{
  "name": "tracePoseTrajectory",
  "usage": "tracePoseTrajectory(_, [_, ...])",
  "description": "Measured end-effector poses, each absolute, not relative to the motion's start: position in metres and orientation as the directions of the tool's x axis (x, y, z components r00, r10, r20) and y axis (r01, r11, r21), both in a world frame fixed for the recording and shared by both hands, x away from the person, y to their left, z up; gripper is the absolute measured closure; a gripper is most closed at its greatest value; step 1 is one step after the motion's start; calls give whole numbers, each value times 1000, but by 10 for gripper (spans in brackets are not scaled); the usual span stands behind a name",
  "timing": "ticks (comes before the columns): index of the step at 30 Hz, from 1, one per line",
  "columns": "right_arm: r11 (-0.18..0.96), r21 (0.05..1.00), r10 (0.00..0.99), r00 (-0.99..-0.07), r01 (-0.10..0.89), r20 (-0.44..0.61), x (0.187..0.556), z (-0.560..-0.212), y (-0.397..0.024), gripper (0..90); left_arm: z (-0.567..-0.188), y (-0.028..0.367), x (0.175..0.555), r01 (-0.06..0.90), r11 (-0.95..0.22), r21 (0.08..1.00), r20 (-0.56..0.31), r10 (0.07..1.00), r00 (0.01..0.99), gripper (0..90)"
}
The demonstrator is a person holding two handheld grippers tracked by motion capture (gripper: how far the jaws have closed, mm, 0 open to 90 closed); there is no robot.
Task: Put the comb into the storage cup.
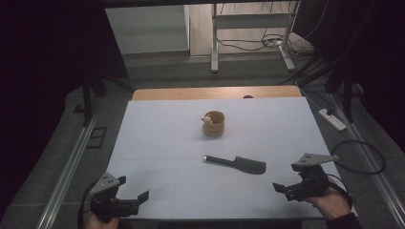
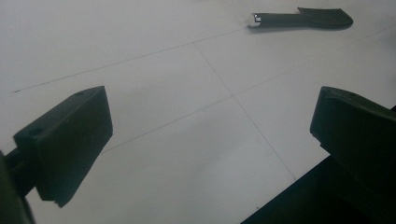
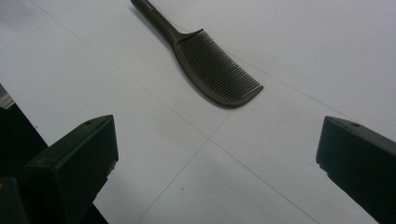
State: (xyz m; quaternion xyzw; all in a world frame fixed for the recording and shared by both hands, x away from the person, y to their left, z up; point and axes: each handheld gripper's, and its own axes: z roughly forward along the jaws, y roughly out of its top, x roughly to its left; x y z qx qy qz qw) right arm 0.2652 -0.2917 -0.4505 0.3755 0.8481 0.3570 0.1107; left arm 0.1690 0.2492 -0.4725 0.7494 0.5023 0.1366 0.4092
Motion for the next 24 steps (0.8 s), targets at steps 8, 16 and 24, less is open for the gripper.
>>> tracePoseTrajectory(8, [470,679,719,-691,564,77,275,-452,-281,0,-473,250,169,641,-154,752,-213,863,457,0])
tracePoseTrajectory(16, [495,665,705,-706,558,67,284,-454,-268,0,-473,251,169,641,-151,753,-216,863,457,0])
tracePoseTrajectory(24, [515,654,690,-721,554,67,293,-455,-255,0,-473,251,170,641,-151,752,-217,862,458,0])
